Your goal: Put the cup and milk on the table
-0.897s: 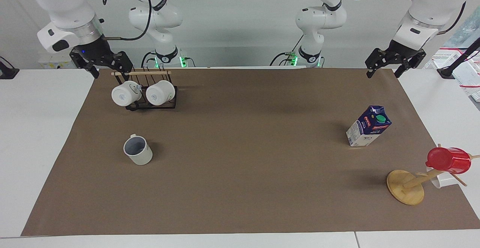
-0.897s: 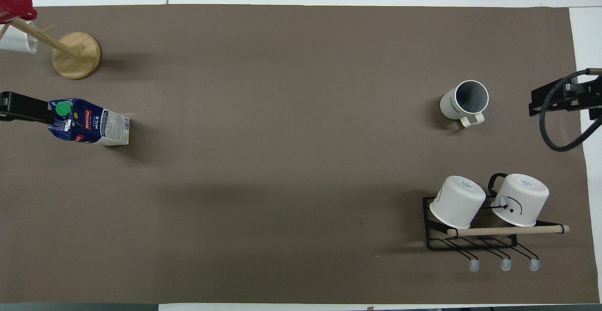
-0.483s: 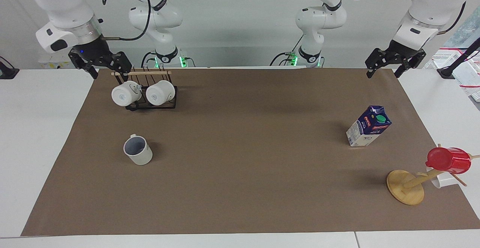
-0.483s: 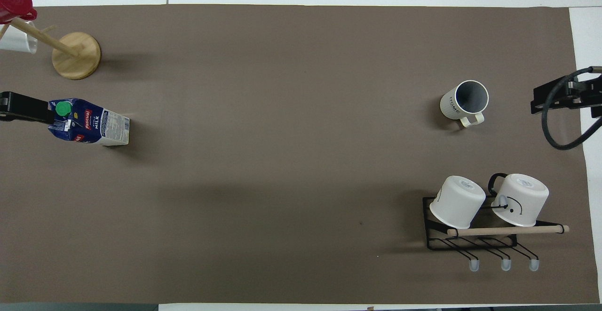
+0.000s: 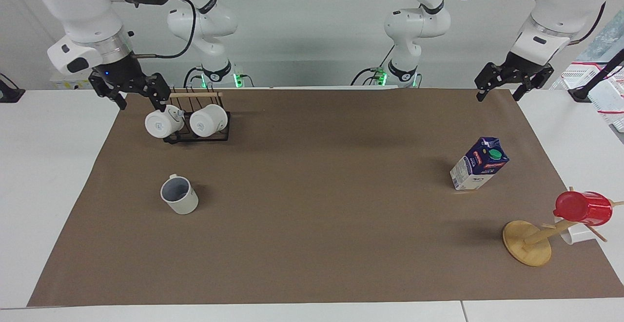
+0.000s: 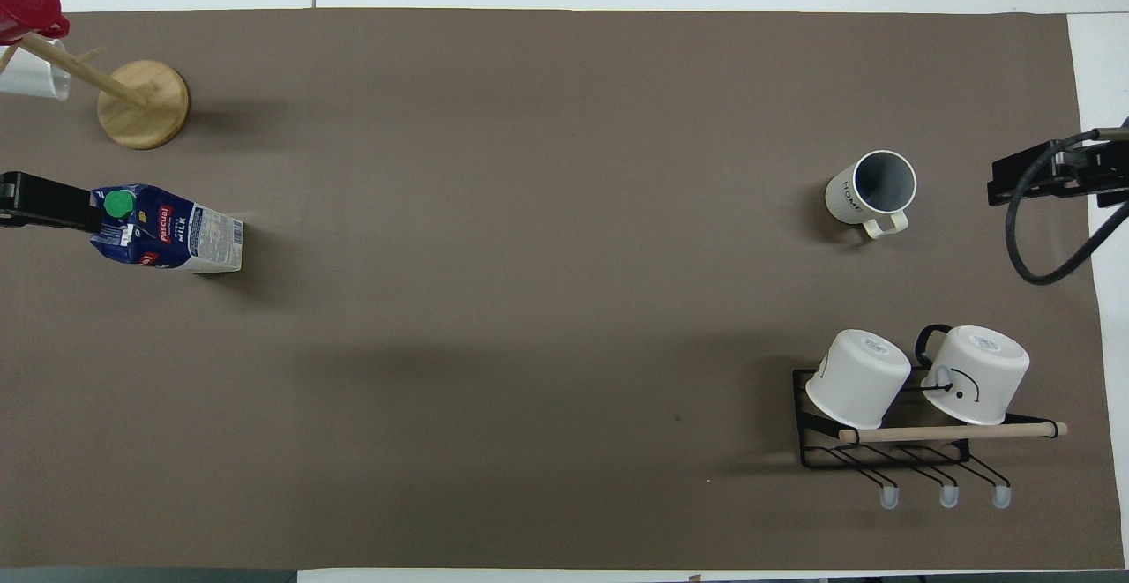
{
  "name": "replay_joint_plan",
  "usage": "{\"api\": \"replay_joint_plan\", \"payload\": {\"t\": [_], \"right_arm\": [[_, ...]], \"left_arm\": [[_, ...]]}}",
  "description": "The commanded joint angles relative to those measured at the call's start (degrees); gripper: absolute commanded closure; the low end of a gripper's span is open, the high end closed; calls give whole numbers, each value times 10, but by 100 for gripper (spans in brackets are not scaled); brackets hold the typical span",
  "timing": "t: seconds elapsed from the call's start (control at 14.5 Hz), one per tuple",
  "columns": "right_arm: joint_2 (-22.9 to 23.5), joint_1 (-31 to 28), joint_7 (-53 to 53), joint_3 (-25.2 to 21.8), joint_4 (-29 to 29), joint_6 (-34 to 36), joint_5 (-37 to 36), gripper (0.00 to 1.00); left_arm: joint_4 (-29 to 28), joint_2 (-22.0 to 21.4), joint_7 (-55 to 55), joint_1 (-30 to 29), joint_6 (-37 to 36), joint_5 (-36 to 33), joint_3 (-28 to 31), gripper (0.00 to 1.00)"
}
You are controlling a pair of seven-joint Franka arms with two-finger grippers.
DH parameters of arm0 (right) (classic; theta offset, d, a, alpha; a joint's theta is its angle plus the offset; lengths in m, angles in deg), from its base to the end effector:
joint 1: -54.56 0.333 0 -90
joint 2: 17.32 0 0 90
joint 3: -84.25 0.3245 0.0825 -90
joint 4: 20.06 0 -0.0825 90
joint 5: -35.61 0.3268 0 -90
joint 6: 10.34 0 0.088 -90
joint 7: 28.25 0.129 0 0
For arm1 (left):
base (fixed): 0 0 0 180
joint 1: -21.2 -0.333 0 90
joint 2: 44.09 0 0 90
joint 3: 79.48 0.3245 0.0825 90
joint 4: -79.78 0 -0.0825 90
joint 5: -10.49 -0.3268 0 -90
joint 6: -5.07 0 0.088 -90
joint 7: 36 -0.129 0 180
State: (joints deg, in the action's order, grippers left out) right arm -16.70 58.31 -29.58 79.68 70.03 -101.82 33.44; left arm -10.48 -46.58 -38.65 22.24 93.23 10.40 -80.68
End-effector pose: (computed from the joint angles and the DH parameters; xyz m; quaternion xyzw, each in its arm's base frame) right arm 0.5034 -0.0118 0.6073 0.9998 0.0048 0.0064 0.0195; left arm 0.4802 -0.0188 0.6275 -0.9991 0.0426 -0.0034 0.0013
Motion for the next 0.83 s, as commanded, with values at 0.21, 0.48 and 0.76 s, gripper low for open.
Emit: {"api": "replay_joint_plan", "payload": {"t": [0.21,0.48,0.76], "right_arm": [[49,-48,-175,1,58,-152,46,0],[98,-58,-234,1,105,-271,51,0],[133,-51,-245,3,161,-374,59,0]], "left_arm": [[-14,-16,5,-3,-15,8,1,0],[-14,-16,8,-2,-9,8,1,0],[-17,-16,-1,-21,-1,8,1,0]]}}
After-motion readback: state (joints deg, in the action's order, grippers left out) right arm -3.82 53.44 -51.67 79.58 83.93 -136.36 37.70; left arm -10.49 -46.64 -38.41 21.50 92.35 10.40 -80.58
